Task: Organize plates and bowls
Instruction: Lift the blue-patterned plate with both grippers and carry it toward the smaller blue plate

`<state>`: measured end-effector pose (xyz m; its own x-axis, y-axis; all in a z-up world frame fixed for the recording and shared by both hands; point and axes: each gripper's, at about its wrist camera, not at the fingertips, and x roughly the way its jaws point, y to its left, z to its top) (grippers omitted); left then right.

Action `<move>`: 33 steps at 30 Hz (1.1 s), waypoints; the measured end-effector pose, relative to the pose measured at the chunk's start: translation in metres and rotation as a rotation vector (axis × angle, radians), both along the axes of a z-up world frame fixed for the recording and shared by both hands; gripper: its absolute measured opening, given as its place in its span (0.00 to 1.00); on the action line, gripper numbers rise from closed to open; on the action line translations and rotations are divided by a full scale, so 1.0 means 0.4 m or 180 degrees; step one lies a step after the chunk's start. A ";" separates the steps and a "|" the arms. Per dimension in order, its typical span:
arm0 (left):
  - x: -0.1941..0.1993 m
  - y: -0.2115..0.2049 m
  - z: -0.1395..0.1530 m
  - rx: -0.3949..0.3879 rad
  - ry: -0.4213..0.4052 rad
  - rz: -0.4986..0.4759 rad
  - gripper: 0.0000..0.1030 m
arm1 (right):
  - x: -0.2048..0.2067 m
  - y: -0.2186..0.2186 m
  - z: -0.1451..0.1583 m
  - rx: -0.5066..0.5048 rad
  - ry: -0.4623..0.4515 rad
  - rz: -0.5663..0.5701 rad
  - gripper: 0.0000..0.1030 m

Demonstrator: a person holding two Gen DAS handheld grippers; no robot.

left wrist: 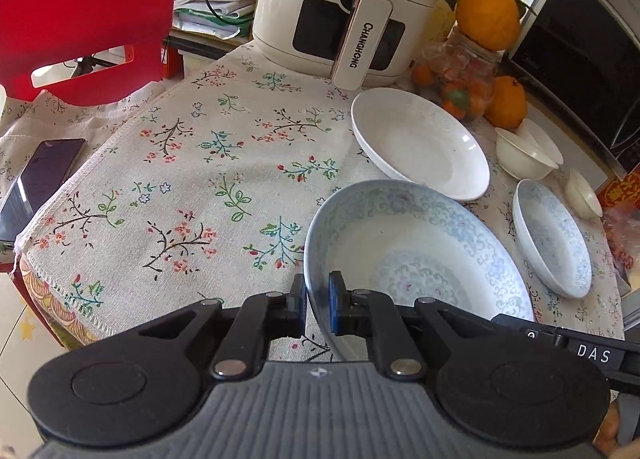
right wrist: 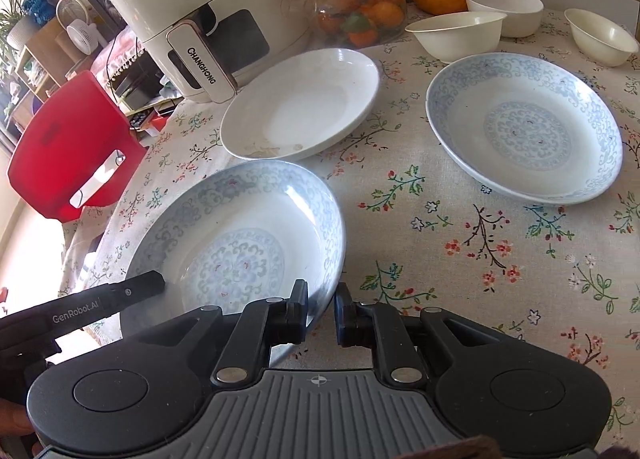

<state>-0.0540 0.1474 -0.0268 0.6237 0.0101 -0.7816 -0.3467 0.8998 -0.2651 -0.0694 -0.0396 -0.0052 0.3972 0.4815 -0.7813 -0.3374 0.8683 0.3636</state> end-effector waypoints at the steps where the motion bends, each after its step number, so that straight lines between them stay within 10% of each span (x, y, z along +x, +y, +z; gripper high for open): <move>1: 0.003 -0.010 0.001 0.0013 -0.0006 -0.0036 0.09 | 0.000 -0.014 0.001 -0.0002 0.0005 -0.0025 0.14; 33: 0.040 -0.216 -0.052 0.0274 0.0080 -0.0645 0.11 | 0.003 -0.193 -0.037 -0.0371 0.0012 -0.0316 0.15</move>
